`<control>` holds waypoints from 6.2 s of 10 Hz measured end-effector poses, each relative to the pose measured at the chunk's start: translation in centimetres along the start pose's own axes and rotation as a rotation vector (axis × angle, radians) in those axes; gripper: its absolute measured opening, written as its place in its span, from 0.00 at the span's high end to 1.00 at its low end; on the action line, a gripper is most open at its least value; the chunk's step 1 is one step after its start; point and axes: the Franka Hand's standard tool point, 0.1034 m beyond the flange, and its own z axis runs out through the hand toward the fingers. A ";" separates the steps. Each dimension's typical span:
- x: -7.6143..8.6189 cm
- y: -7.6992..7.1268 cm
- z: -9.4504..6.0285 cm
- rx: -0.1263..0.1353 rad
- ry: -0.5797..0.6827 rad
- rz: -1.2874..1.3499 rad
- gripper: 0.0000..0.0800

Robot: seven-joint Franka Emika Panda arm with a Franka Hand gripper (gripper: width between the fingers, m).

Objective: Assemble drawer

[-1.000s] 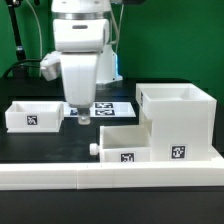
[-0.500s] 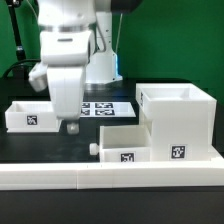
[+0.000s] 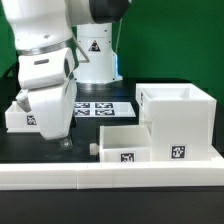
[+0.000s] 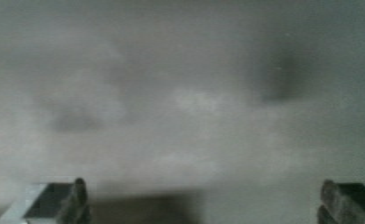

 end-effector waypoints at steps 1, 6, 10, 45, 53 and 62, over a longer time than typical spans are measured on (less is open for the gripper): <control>0.0 -0.1 0.4 0.006 0.012 0.007 0.19; 4.5 -0.1 2.0 0.028 0.021 0.077 0.19; 8.0 -0.1 2.5 0.038 0.024 0.101 0.19; -2.4 -12.4 -2.2 -0.161 -0.029 1.414 0.19; -3.1 -13.0 0.7 -0.182 -0.042 1.464 0.19; -3.3 -13.6 2.0 -0.237 -0.030 1.438 0.66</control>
Offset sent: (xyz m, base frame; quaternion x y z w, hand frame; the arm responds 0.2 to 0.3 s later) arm 0.0054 0.0374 -0.0052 -0.0055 0.0028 0.0345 0.9994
